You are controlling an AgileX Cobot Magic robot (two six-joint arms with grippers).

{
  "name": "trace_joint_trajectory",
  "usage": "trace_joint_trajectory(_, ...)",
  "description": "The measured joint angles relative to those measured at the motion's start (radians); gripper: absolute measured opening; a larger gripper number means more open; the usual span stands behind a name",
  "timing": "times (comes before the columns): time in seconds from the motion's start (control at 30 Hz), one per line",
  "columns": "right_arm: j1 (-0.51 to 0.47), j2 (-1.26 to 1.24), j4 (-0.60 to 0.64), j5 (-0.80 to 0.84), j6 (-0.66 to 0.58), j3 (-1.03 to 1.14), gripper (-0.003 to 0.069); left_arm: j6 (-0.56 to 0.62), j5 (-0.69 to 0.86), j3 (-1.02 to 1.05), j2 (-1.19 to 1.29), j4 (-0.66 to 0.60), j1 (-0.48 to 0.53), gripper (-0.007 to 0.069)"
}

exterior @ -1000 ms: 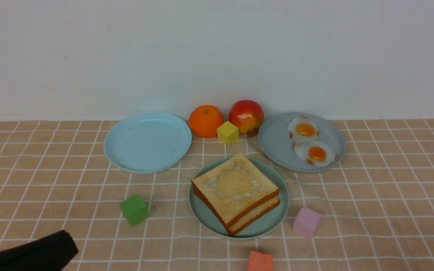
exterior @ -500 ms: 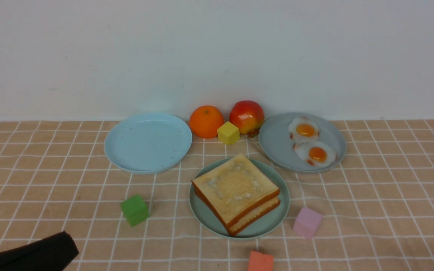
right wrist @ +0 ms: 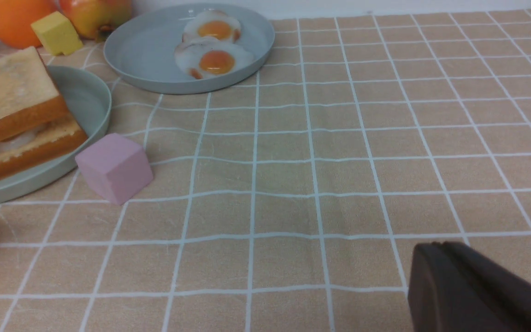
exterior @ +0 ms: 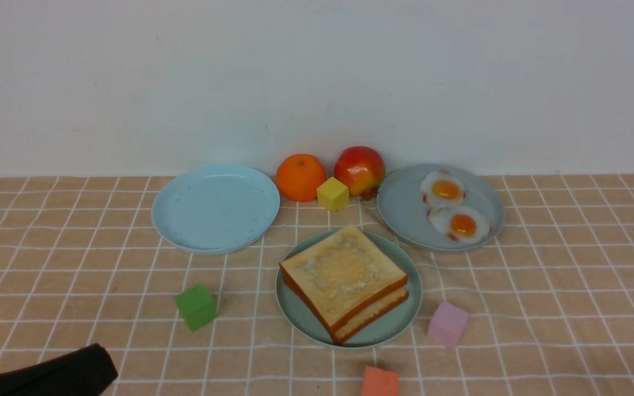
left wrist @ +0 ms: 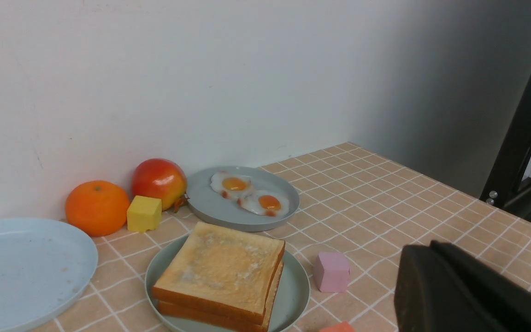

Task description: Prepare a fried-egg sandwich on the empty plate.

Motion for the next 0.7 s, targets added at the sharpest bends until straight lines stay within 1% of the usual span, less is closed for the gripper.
trace_joint_trajectory(0.7, -0.002, 0.000, 0.003, 0.000, 0.000, 0.000, 0.0000, 0.000, 0.001, 0.000, 0.000, 0.000, 0.000, 0.0025)
